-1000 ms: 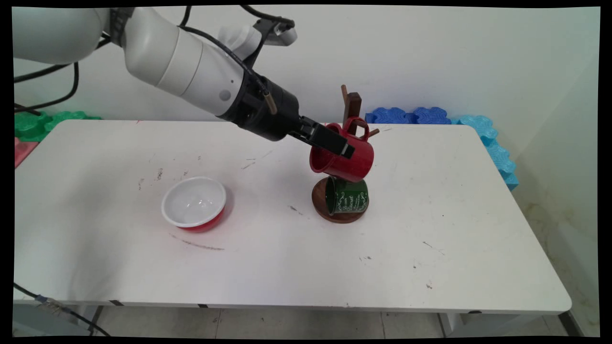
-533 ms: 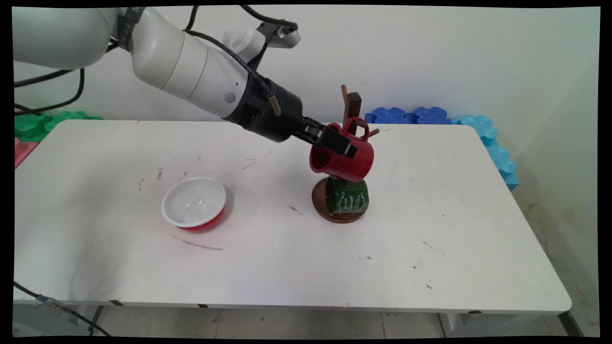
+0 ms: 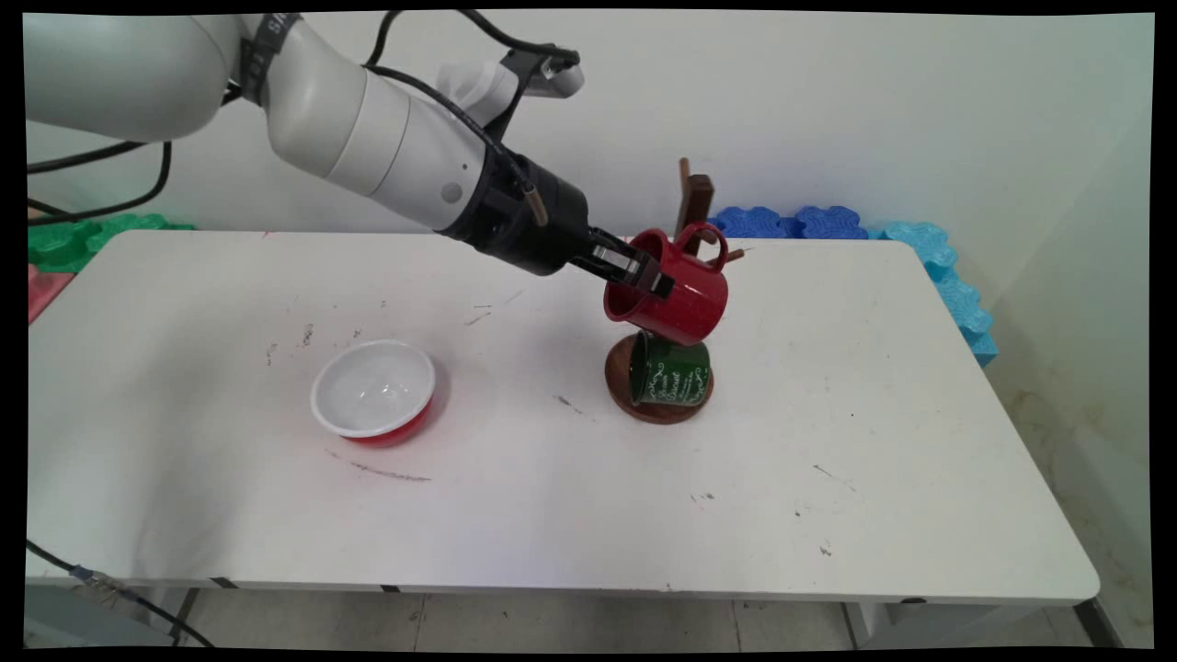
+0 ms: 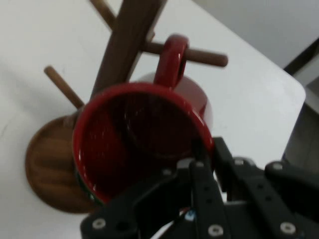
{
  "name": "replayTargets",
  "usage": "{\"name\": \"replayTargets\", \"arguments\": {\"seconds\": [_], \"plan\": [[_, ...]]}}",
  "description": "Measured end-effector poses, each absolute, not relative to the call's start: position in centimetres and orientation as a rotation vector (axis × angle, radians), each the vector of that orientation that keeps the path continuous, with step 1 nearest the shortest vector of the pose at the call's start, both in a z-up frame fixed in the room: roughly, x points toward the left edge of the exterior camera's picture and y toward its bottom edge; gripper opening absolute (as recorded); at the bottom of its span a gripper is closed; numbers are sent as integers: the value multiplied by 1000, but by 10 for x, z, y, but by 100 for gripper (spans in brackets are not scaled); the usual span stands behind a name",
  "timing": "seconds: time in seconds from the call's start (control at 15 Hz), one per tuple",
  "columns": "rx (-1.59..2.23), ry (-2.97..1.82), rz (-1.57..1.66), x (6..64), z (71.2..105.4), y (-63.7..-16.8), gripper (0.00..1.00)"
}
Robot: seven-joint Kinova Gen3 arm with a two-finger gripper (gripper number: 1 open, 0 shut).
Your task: Place the picked object on the table
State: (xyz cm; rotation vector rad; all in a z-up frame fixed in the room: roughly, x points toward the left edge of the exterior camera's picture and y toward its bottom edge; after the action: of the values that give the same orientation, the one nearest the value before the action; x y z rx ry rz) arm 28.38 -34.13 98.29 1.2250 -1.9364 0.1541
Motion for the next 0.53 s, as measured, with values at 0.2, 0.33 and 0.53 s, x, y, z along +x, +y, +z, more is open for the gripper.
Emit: {"name": "replayTargets", "arguments": {"seconds": [0.2, 0.33, 0.53], "plan": [[1225, -1935, 155, 283, 982, -342, 0], [1225, -1935, 156, 282, 981, -342, 0], [1226, -1933, 157, 282, 981, -343, 0]]}}
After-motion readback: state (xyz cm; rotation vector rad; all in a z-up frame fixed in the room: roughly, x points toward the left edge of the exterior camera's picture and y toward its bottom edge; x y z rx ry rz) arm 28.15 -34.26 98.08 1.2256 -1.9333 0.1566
